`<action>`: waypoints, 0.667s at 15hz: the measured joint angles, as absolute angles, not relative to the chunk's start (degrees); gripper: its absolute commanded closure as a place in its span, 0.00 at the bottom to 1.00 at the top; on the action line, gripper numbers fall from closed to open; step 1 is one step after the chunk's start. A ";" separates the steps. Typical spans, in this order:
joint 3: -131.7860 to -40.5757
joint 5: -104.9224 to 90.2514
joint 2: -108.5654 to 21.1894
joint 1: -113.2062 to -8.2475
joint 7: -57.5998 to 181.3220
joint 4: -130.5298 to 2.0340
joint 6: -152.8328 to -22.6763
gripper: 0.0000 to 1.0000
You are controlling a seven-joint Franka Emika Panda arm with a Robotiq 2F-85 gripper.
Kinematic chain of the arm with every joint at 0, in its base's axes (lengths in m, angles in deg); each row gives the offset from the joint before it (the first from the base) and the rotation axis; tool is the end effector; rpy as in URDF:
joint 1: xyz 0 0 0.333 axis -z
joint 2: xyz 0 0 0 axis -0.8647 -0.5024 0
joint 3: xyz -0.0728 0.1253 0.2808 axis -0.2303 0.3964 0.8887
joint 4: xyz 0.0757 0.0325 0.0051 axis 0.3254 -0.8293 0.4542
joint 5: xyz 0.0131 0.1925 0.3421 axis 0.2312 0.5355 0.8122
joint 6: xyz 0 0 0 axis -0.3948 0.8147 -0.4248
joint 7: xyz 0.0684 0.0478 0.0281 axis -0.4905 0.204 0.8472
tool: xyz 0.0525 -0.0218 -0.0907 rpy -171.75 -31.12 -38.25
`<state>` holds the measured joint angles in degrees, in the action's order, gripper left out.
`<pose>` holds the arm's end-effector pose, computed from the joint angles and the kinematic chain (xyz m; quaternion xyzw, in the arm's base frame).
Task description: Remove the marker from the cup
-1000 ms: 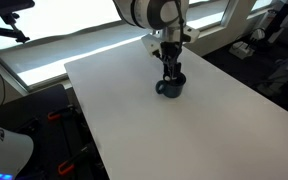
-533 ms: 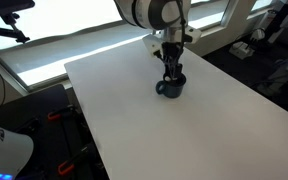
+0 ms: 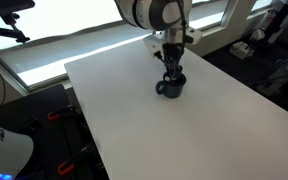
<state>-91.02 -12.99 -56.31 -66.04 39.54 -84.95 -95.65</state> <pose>0.6146 -0.0244 0.2130 0.9789 -0.1867 0.0208 0.0802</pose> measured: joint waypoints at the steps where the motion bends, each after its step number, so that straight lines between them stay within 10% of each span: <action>1: -90.99 -12.99 -56.47 -65.99 39.81 -84.95 -95.65 0.53; 7: -89.63 -11.76 -56.93 -64.20 45.05 -84.52 -95.66 1.00; 10: -88.51 -10.20 -57.60 -63.17 47.43 -83.94 -95.70 0.96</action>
